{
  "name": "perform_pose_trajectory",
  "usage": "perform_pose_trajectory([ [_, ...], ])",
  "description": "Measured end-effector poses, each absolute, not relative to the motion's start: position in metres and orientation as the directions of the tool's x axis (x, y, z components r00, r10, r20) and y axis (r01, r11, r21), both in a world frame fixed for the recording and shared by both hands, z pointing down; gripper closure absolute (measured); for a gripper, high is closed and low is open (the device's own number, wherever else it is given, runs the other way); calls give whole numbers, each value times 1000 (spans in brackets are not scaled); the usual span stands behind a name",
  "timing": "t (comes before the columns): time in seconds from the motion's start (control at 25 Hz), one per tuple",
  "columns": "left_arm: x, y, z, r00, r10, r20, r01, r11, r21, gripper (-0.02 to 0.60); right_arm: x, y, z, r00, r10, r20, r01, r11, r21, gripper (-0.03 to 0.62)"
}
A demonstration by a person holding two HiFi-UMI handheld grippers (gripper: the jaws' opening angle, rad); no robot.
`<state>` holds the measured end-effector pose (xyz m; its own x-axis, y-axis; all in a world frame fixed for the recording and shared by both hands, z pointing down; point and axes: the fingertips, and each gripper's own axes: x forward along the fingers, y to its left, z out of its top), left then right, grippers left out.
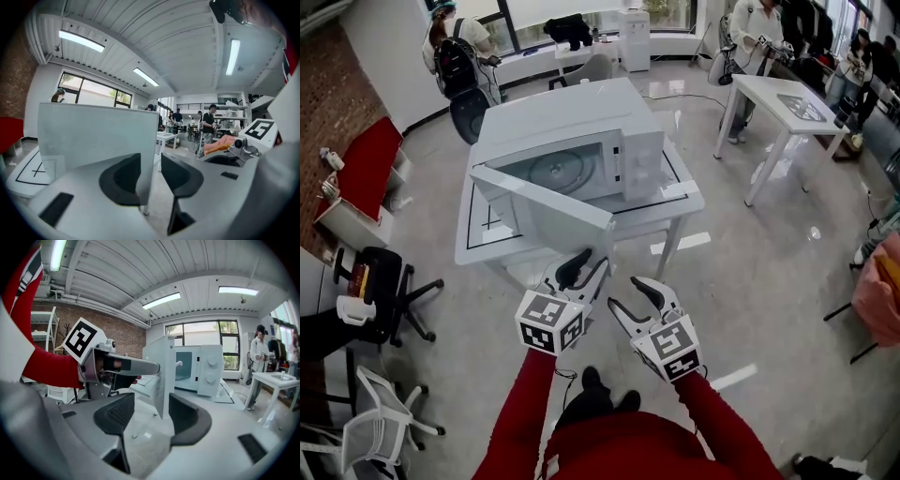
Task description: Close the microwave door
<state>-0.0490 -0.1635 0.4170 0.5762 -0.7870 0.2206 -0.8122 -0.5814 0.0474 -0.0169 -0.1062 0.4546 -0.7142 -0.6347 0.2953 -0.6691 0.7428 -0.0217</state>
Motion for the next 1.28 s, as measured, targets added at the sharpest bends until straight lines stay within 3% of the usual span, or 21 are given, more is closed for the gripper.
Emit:
perform_pose_trajectory([
  [1.28,-31,-294,394,563,-811,158,-826,-558,82,443,1,-297,435,-478,-838,262,-839,524,147,368],
])
